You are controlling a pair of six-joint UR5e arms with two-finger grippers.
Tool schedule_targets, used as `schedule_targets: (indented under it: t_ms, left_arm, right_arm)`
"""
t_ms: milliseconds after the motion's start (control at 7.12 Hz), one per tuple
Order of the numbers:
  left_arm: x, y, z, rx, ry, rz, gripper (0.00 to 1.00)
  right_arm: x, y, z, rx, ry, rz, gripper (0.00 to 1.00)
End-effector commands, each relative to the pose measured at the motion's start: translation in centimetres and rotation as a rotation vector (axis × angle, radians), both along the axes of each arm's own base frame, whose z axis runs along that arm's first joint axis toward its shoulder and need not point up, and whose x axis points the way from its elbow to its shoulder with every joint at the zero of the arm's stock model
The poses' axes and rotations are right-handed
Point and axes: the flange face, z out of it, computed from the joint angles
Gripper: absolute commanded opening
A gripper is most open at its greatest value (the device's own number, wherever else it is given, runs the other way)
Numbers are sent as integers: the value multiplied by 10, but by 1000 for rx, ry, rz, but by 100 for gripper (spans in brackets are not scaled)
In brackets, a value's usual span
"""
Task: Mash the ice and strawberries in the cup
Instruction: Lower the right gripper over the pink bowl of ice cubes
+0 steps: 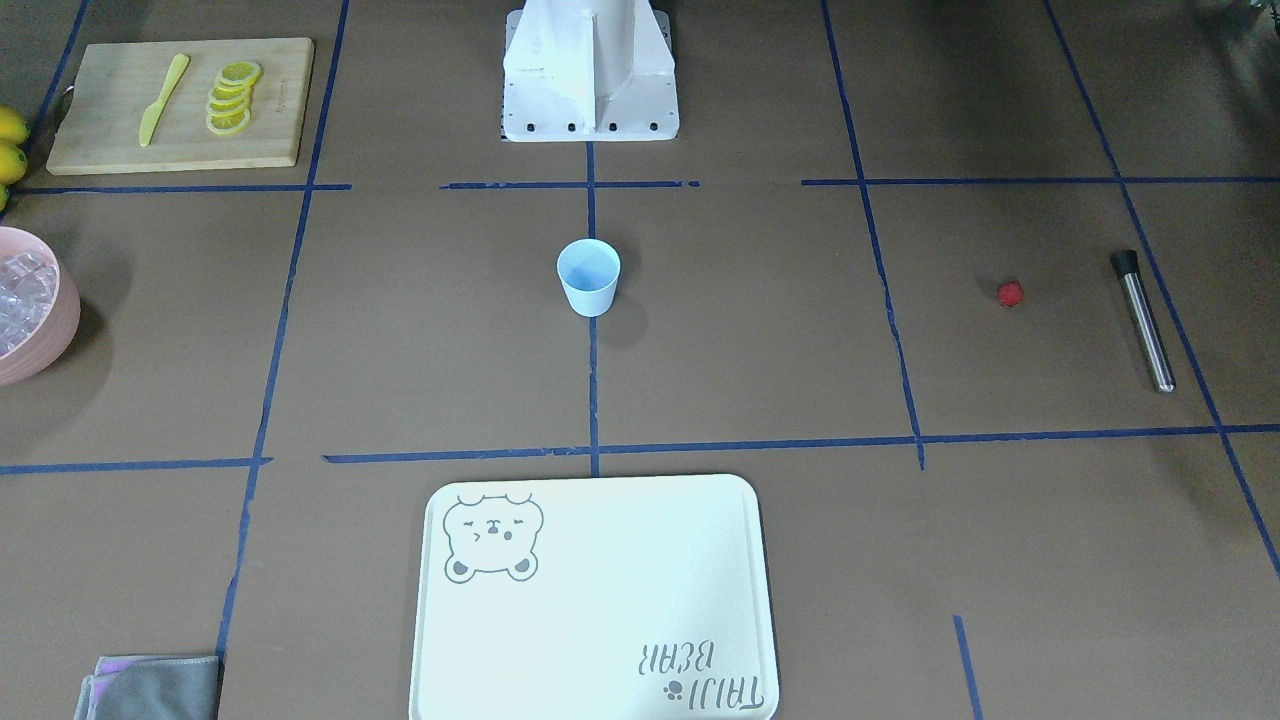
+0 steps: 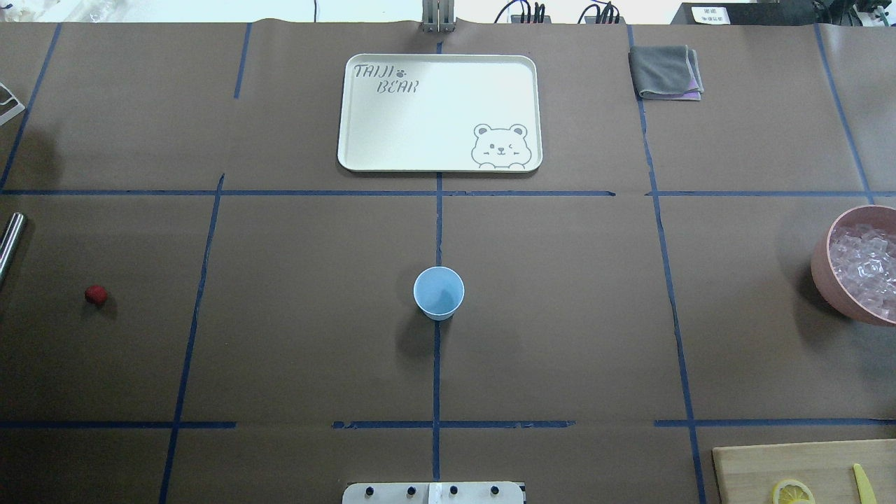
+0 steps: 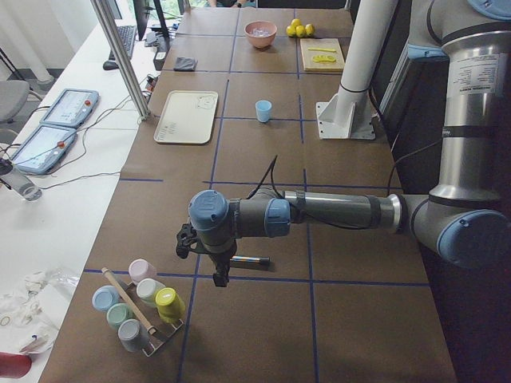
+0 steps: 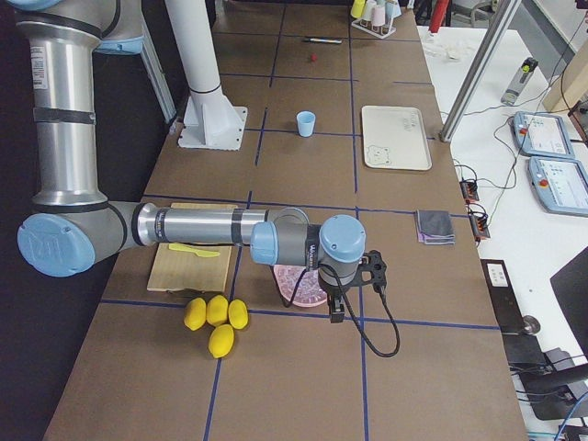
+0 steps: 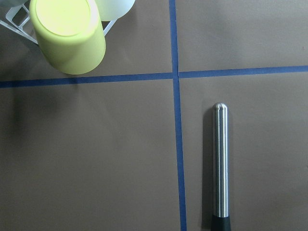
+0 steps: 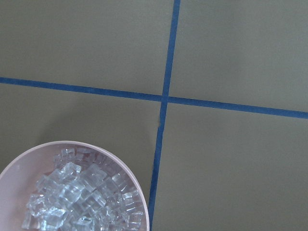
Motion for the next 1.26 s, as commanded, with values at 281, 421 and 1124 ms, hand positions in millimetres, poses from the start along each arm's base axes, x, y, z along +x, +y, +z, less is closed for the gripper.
schedule_targets:
  t_ms: [281,421,1124]
  left_arm:
    - [-1,0,-4,9,-1,-2,100]
    - [-2,1,-8,16,-2,-3,100]
    - [-2,0,-12,26,-3,-5,100]
  right_arm:
    - [-2,-13,-13,30,1,-10,100]
    - [-4,-11,-11,29,-1,-16,100]
    - [-63,-15,-31,39,16,-104,95]
